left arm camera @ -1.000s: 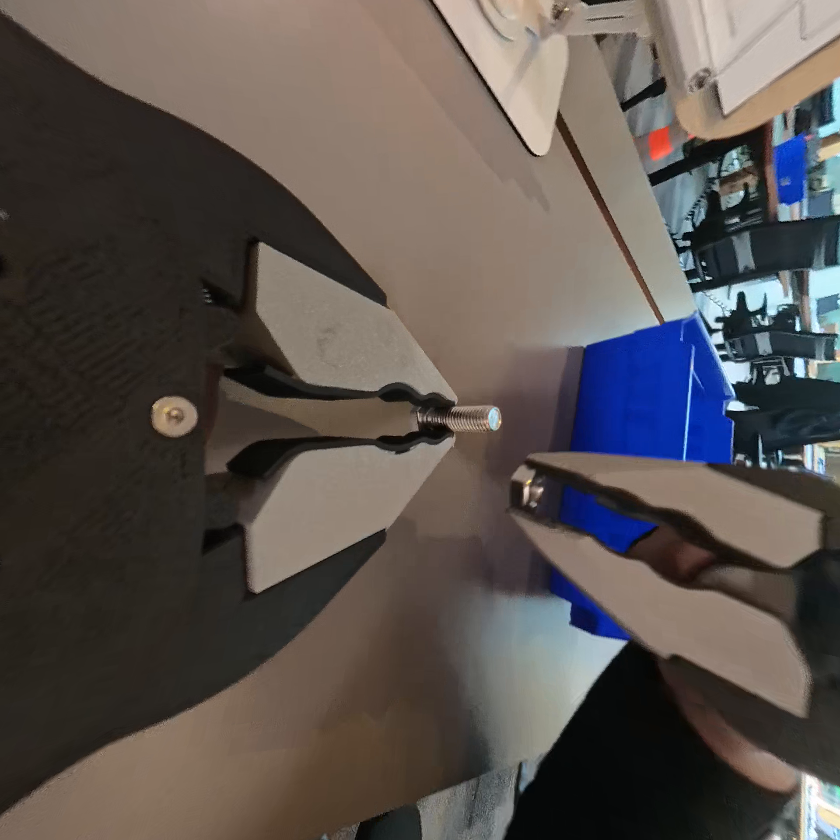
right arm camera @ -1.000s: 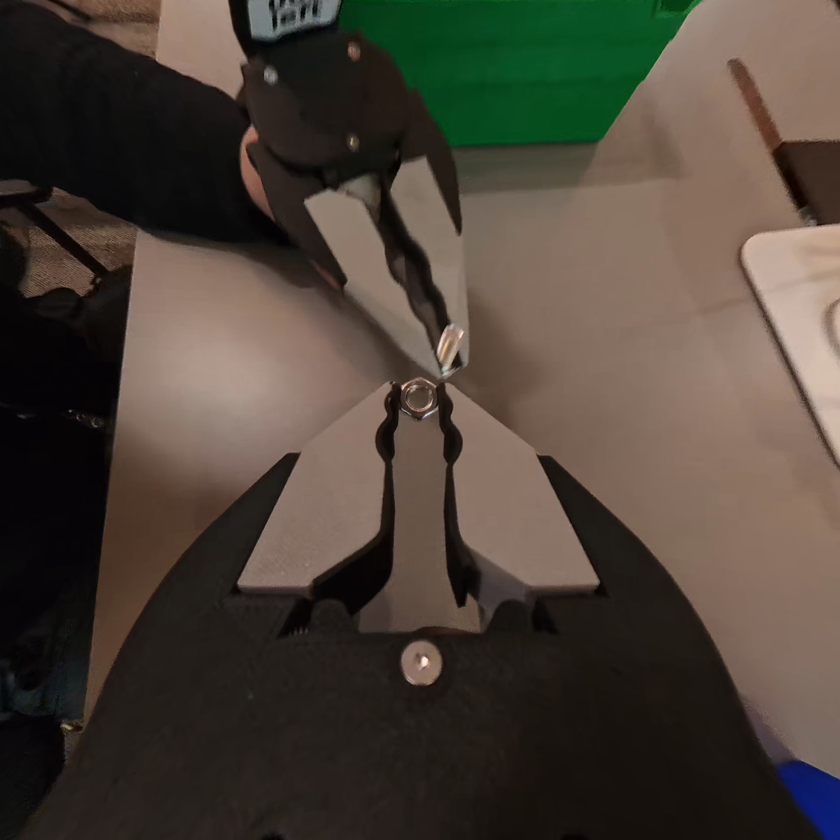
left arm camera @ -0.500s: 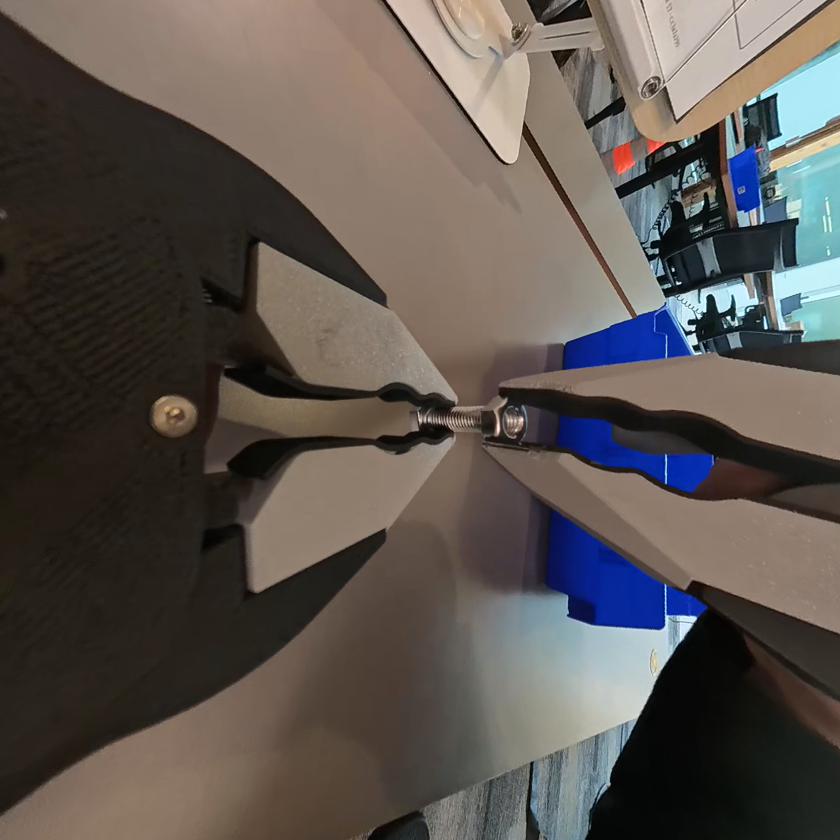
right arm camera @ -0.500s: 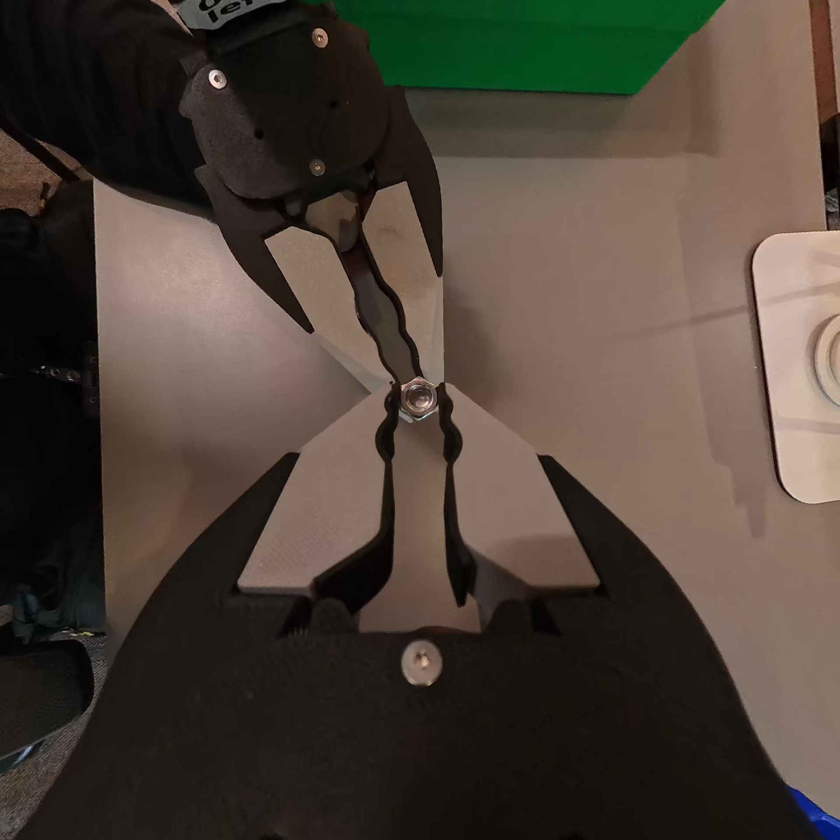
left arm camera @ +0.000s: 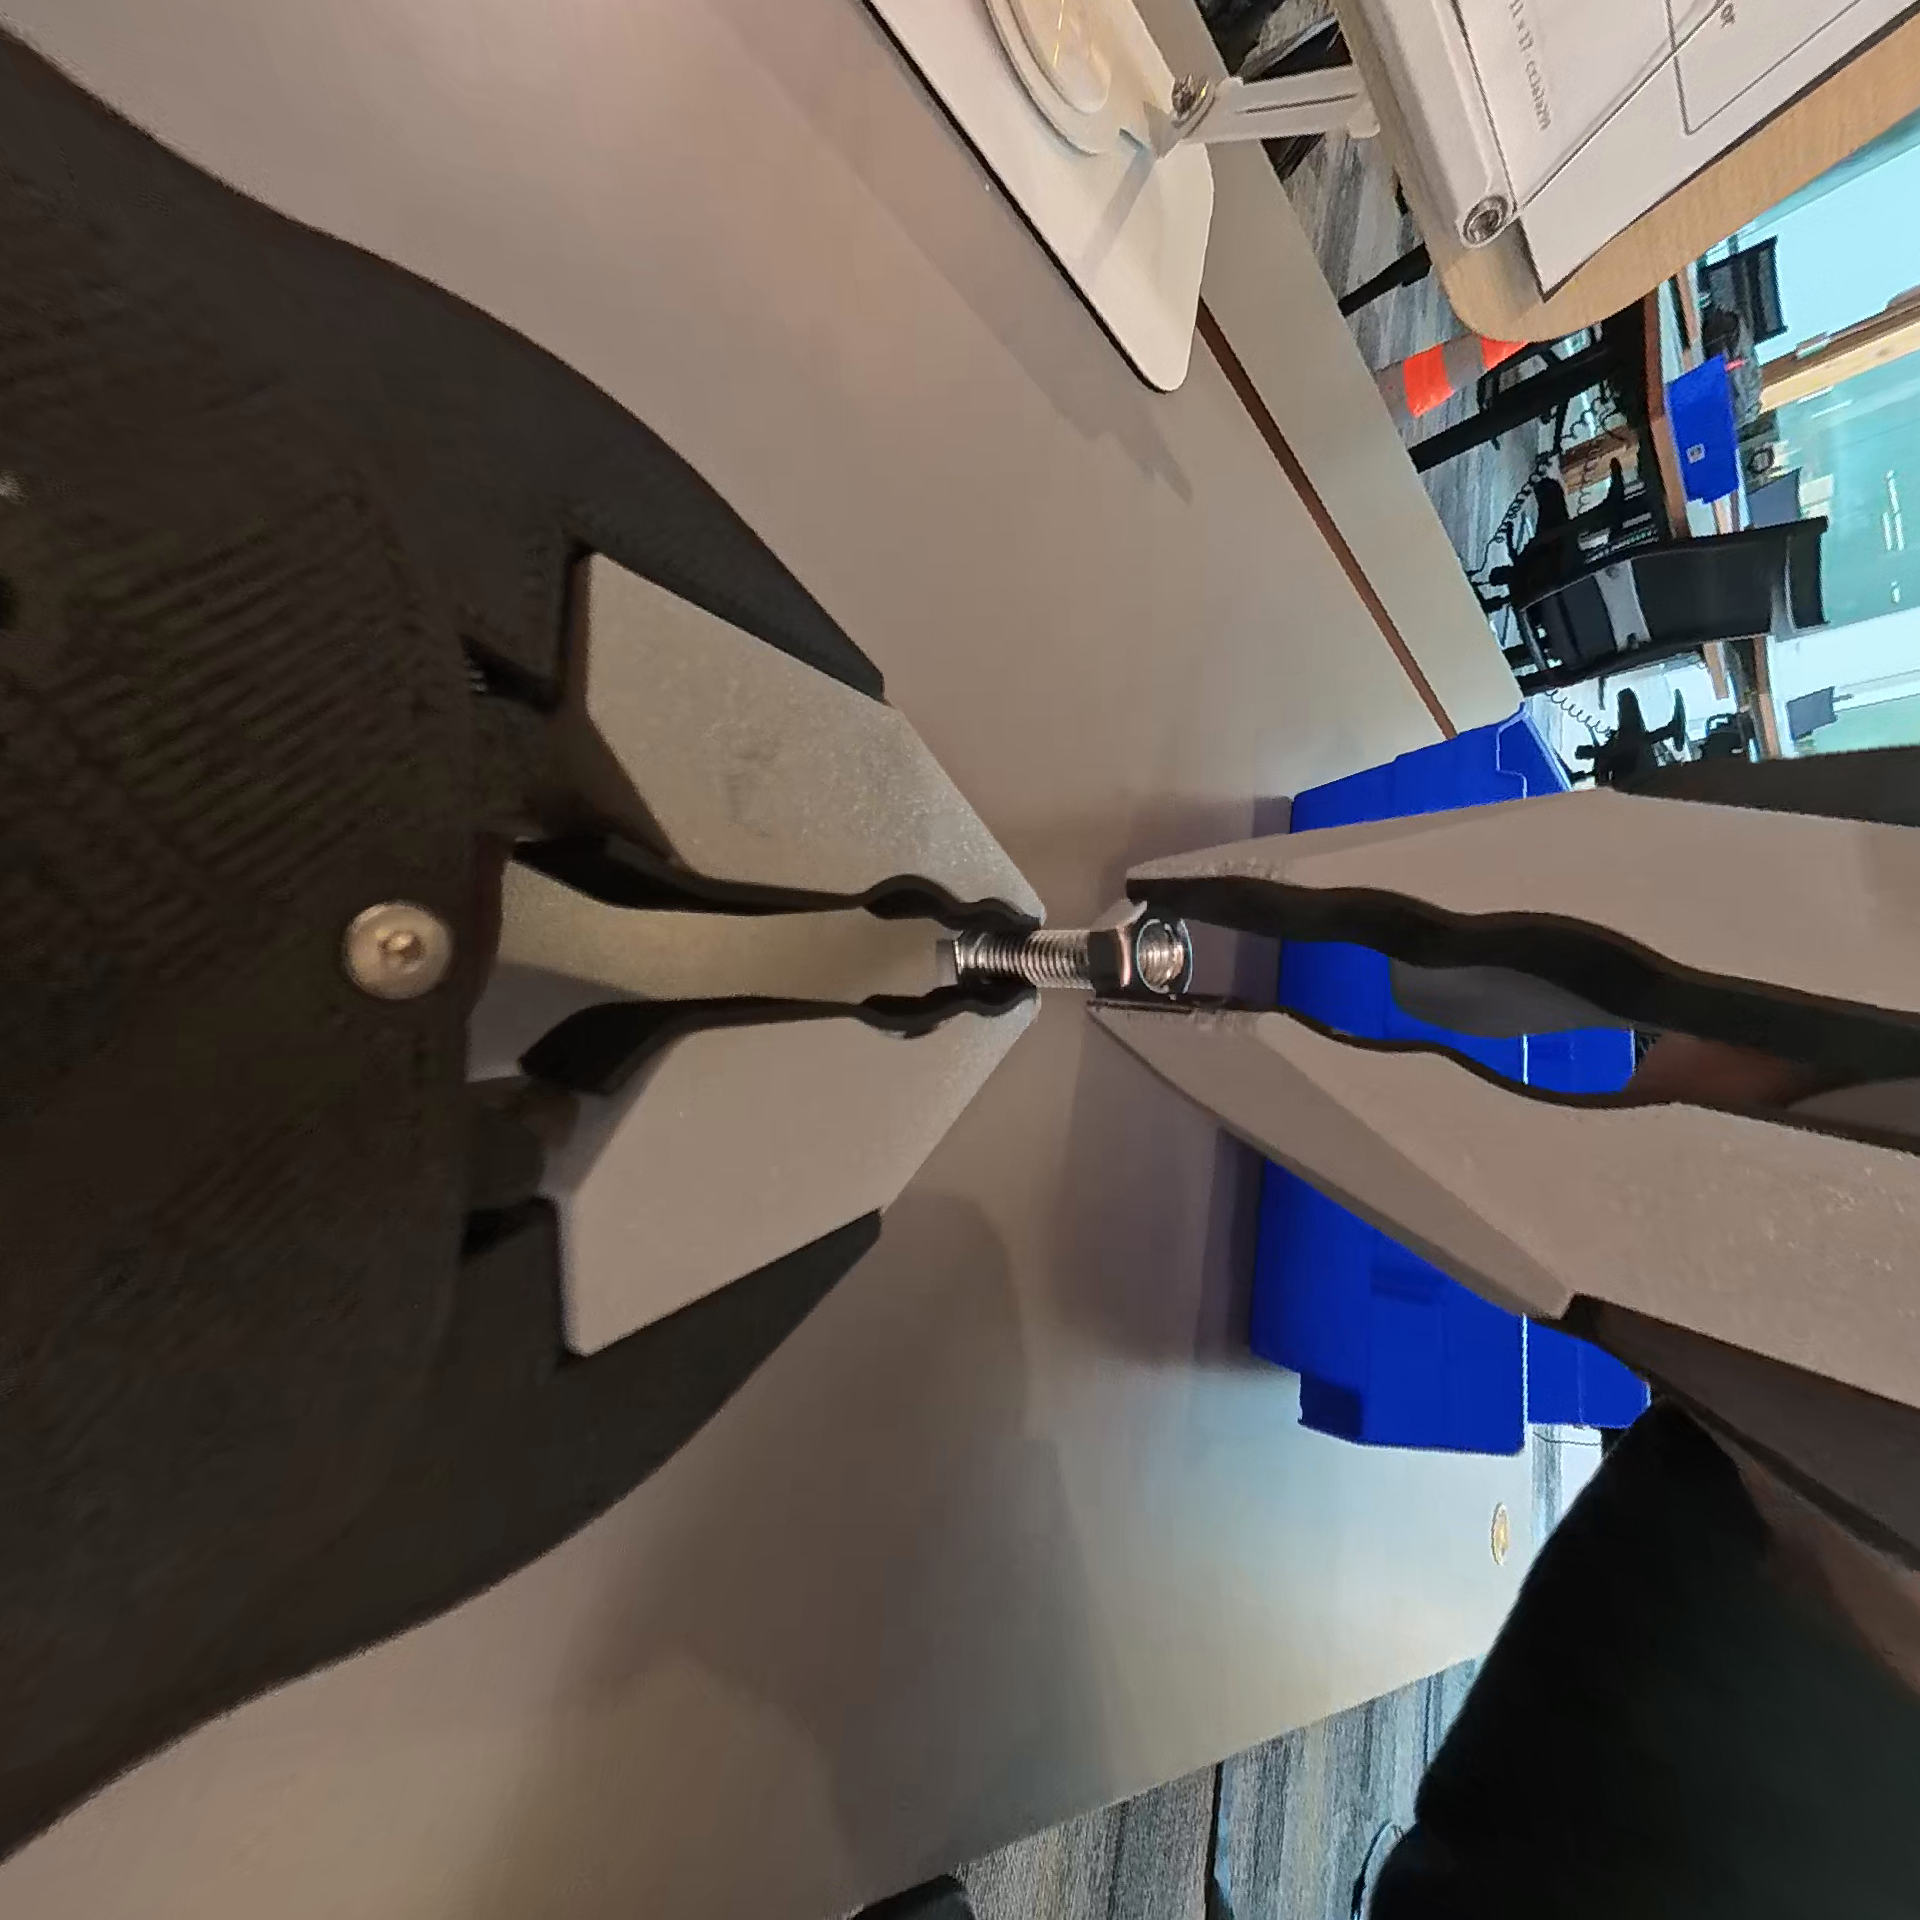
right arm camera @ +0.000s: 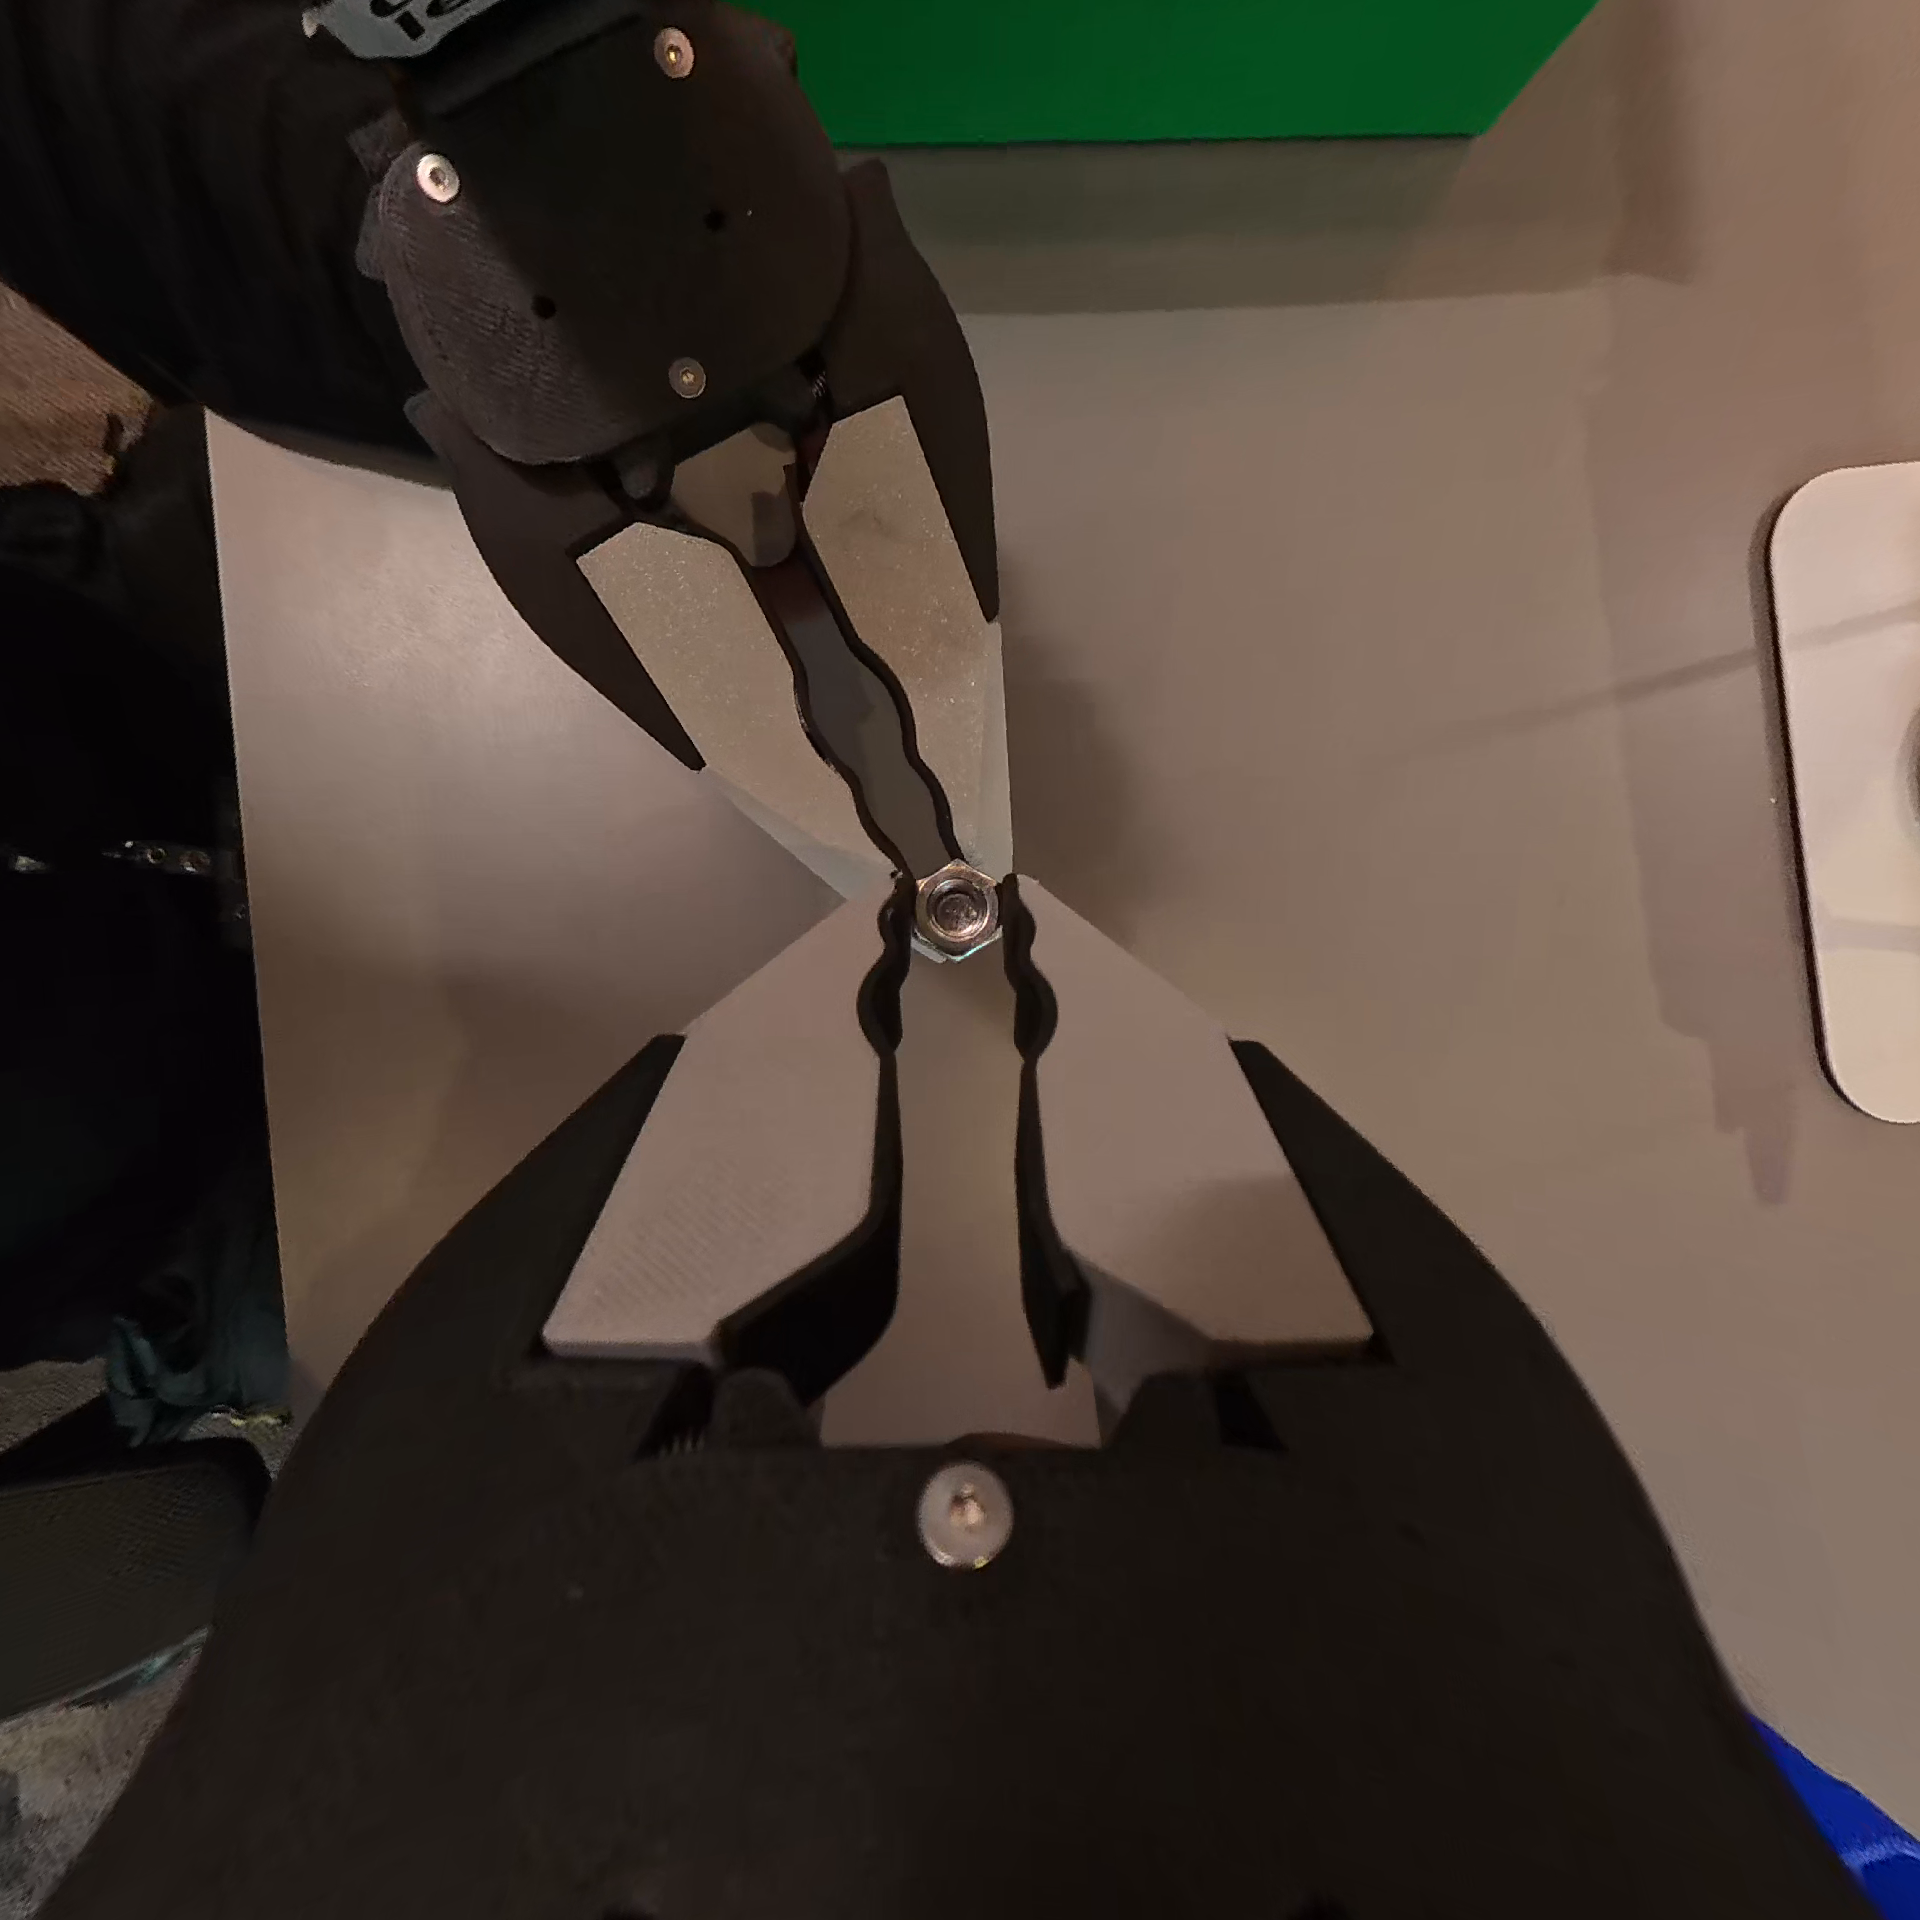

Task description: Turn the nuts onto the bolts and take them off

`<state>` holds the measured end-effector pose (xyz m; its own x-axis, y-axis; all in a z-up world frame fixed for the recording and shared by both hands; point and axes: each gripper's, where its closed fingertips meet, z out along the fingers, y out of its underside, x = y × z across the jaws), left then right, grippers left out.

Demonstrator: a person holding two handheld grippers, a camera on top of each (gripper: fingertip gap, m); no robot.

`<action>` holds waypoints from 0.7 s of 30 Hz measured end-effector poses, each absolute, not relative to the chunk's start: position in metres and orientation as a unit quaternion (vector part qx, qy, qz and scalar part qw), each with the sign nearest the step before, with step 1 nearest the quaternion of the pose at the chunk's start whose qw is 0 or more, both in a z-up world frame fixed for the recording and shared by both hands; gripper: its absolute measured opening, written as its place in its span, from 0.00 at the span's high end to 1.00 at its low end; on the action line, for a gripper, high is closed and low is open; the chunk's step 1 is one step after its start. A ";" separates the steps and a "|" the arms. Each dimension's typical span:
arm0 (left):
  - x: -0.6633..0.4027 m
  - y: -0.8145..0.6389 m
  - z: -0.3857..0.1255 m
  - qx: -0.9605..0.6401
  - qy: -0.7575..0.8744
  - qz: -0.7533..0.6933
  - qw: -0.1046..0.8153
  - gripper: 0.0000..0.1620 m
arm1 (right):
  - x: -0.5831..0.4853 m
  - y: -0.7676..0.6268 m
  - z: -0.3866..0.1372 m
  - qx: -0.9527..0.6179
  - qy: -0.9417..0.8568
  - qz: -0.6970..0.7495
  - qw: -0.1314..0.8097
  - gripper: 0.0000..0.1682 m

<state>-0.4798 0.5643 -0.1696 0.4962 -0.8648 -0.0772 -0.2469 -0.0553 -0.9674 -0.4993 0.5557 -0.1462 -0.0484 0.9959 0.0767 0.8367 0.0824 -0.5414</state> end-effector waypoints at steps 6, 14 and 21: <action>-0.482 0.567 -0.168 -0.675 0.400 -0.287 0.549 0.96 | -0.501 0.560 -0.144 -0.672 -0.665 0.203 0.256 0.91; -0.486 0.572 -0.168 -0.689 0.375 -0.292 0.547 0.96 | -0.505 0.567 -0.144 -0.703 -0.606 0.227 0.296 0.91; -0.486 0.575 -0.173 -0.696 0.380 -0.267 0.547 0.96 | -0.505 0.570 -0.149 -0.734 -0.581 0.215 0.279 0.91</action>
<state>-0.4864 0.5751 -0.1734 0.5683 -0.8216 -0.0442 -0.2370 -0.1120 -0.9650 -0.5047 0.5702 -0.1488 0.2339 0.9722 0.0091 0.7327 -0.1701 -0.6590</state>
